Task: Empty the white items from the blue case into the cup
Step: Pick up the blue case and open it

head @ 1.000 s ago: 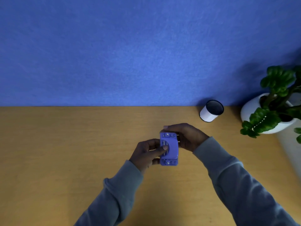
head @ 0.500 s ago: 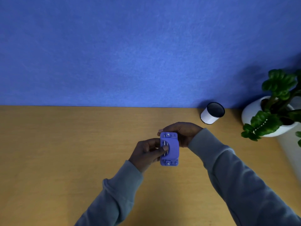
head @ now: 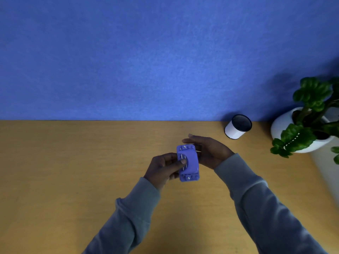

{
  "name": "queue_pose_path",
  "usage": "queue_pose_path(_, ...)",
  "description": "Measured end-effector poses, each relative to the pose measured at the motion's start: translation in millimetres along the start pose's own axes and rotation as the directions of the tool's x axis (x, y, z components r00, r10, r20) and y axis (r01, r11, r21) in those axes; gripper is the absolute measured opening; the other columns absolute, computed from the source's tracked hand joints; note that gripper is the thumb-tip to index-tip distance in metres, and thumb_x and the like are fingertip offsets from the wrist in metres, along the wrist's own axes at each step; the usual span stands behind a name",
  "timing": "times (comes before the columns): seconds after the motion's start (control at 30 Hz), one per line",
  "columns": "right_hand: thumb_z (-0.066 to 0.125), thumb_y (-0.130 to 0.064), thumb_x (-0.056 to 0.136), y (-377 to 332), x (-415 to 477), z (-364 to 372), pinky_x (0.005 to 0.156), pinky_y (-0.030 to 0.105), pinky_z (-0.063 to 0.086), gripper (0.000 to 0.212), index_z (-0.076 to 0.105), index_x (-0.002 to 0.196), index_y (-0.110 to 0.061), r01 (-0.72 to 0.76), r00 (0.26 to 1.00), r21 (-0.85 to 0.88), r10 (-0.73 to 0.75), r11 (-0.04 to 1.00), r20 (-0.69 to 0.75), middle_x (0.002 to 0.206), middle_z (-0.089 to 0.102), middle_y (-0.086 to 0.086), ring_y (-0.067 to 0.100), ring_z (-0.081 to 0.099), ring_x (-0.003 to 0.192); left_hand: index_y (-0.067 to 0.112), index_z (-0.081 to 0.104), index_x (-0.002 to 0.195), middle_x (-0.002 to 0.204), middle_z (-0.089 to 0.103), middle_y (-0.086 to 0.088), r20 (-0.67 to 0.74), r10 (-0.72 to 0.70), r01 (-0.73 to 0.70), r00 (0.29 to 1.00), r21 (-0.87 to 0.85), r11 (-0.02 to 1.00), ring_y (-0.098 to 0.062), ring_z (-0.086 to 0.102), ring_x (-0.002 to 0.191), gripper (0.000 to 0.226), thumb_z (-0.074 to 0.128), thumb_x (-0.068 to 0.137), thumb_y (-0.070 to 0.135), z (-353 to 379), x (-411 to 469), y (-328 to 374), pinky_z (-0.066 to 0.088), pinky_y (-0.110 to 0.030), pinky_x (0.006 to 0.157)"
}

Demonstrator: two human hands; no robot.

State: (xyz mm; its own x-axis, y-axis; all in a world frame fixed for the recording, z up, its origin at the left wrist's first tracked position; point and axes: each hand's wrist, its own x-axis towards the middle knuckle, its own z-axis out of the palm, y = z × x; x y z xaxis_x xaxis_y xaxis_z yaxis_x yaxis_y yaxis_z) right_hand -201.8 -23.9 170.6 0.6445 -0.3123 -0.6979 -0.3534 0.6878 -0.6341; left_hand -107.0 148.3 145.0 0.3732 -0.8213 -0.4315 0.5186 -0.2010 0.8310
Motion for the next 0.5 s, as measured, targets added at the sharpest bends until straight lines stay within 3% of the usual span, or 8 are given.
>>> queue_pose_path(0.1, 0.063, -0.027, 0.097, 18.6, -14.8, -12.6, 0.093, 0.042, 0.043, 0.043, 0.066, 0.123, 0.006, 0.138, 0.99, -0.055, -0.14, 0.989, -0.034, 0.118, 0.067, 0.023, 0.031, 0.059, 0.103, 0.014, 0.081, 0.092, 0.089, 0.078, -0.007, -0.027, 0.003, -0.004, 1.0, -0.043, 0.999, -0.021, 0.074, 0.084, 0.018, 0.078, 0.076, 0.022, -4.3, 3.3, 4.5, 0.06, -0.035, 0.075)
queue_pose_path(0.17, 0.06, -0.022, 0.097, 35.1, -26.0, -16.7, 0.091, 0.042, 0.045, 0.041, 0.064, 0.126, 0.007, 0.166, 0.986, -0.042, -0.167, 0.985, -0.017, 0.125, 0.064, 0.03, 0.034, 0.06, 0.105, 0.014, 0.081, 0.09, 0.087, 0.078, -0.007, -0.045, 0.004, -0.007, 0.999, -0.07, 0.998, -0.021, 0.074, 0.082, 0.016, 0.078, 0.077, 0.021, -5.7, 5.8, 7.9, 0.06, -0.036, 0.074)
queue_pose_path(0.3, 0.07, -0.023, 0.083, 59.1, -39.5, -17.8, 0.076, 0.03, 0.056, 0.039, 0.074, 0.115, -0.001, 0.208, 0.977, -0.04, -0.207, 0.977, 0.044, 0.107, 0.074, 0.019, 0.025, 0.069, 0.089, 0.009, 0.08, 0.092, 0.089, 0.076, -0.01, -0.068, 0.017, -0.023, 0.998, -0.082, 0.996, -0.024, 0.073, 0.084, 0.012, 0.076, 0.084, 0.016, -7.7, 11.1, 11.8, 0.061, -0.039, 0.077)
queue_pose_path(0.5, 0.071, -0.014, 0.084, 66.3, -39.3, -23.1, 0.081, 0.028, 0.057, 0.036, 0.074, 0.119, -0.005, 0.275, 0.957, -0.011, -0.273, 0.961, 0.098, 0.106, 0.076, 0.014, 0.019, 0.07, 0.09, 0.01, 0.08, 0.09, 0.086, 0.078, -0.01, -0.098, -0.009, 0.0, 0.995, -0.086, 0.996, -0.023, 0.074, 0.08, 0.009, 0.075, 0.086, 0.015, -6.5, 16.4, 14.4, 0.061, -0.036, 0.071)
